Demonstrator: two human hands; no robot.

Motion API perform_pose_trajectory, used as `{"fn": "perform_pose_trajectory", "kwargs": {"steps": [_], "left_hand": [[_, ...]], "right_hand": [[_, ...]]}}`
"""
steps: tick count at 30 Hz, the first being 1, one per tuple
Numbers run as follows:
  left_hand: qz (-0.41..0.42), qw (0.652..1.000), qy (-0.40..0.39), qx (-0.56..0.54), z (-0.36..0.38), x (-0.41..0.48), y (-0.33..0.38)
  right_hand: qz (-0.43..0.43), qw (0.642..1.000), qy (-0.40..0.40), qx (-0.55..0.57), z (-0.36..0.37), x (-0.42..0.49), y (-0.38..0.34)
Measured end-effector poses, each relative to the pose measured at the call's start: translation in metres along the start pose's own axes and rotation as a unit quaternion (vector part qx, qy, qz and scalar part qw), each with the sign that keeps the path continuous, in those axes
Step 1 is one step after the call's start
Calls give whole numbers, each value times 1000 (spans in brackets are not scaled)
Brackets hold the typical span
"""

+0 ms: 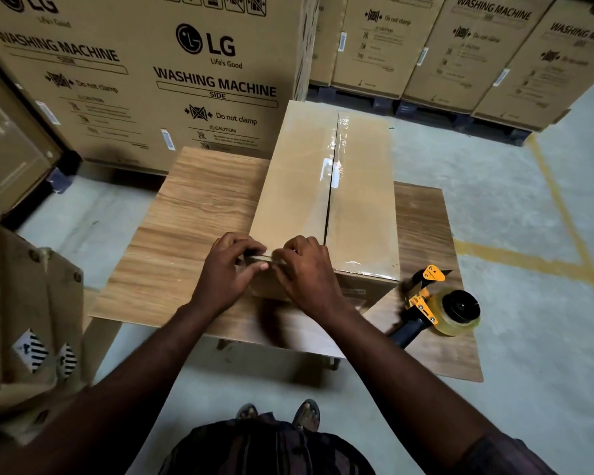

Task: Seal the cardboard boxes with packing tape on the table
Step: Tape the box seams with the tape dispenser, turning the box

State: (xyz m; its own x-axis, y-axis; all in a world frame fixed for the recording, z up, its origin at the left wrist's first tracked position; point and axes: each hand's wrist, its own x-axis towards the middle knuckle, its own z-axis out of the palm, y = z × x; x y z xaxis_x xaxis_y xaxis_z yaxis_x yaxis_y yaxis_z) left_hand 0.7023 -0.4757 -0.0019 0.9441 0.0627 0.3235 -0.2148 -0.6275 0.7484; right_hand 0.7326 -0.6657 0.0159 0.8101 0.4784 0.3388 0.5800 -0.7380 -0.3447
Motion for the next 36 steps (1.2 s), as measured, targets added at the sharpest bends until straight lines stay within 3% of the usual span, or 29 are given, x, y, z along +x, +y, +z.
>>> {"fn": "perform_pose_trajectory", "kwargs": {"steps": [4, 7, 10, 14, 16, 20, 23, 26, 29, 33, 36], "left_hand": [[-139, 984, 81, -78, 9, -1, 2], [-269, 939, 114, -183, 15, -5, 6], [-332, 899, 172, -228, 29, -10, 17], [-389, 813, 249, -354, 51, -13, 26], [-401, 801, 263, -358, 58, -15, 29], [-400, 832, 196, -332, 65, -24, 30], [-347, 914, 121, -169, 56, -34, 26], [-257, 961, 66, -75, 40, -37, 19], [-264, 964, 8, -18, 25, -31, -3], [-292, 953, 57, -53, 3, -25, -12], [-239, 968, -32, -65, 14, -26, 3]], "right_hand": [[-15, 1000, 15, 10, 11, 11, -8], [-5, 999, 43, 30, 19, 3, -8], [8, 999, 44, 14, 22, 3, -14], [10, 1000, 26, 7, 19, 7, -22], [10, 1000, 18, 10, 15, 8, -22], [40, 999, -2, 12, 7, 22, -24], [48, 997, -44, -29, 4, 37, -33], [43, 995, -71, -62, 9, 46, -43], [23, 995, -88, -36, 13, 46, -40], [-21, 991, -127, 25, 8, 42, -24], [-25, 988, -128, 85, 8, 43, -19]]}}
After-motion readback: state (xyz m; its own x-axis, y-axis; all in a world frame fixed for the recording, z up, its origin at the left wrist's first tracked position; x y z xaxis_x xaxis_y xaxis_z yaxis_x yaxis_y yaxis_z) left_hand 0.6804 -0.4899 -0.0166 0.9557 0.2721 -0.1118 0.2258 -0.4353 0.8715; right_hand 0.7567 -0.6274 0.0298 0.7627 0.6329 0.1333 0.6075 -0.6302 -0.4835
